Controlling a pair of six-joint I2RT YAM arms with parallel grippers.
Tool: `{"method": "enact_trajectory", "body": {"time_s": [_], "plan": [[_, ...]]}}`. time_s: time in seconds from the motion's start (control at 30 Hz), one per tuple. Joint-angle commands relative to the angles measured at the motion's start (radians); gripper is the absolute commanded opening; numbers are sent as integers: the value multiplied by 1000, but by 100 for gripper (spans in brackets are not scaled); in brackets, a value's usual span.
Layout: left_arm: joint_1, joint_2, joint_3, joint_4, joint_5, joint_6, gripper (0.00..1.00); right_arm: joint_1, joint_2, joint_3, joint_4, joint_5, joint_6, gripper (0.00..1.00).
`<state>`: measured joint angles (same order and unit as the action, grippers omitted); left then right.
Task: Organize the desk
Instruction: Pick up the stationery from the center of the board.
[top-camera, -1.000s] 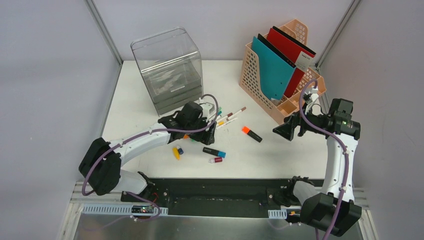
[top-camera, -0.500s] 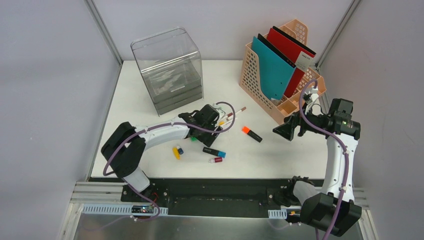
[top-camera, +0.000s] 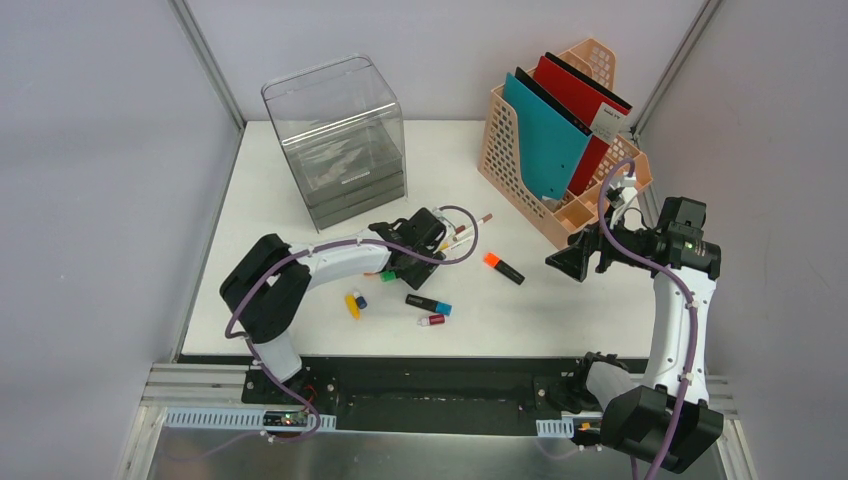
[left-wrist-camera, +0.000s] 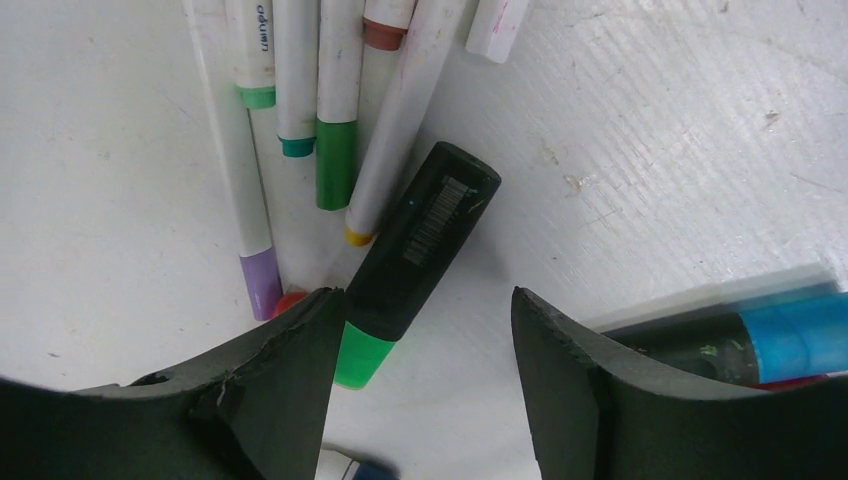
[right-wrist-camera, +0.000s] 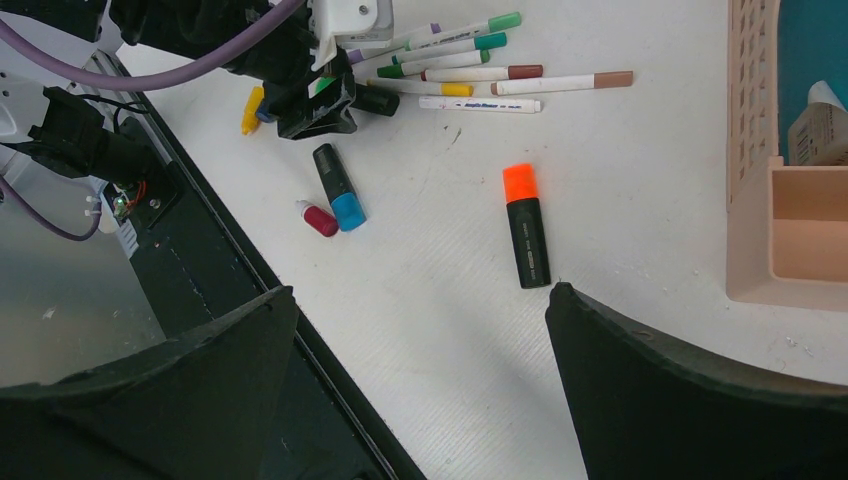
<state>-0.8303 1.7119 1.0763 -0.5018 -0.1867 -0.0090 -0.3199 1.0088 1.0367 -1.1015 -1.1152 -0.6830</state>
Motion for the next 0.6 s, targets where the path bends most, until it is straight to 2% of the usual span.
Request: {"method": "enact_trajectory", "body": {"time_s": [0.0, 0.43, 0.57], "plan": [[0, 22, 36, -3, -46, 36, 63, 6, -17, 1, 9, -34, -30, 99], [0, 51, 41, -3, -42, 31, 52, 6, -15, 0, 10, -35, -29, 99], [0, 50, 34, -5, -32, 29, 45, 5, -15, 1, 9, -36, -31, 99]]}}
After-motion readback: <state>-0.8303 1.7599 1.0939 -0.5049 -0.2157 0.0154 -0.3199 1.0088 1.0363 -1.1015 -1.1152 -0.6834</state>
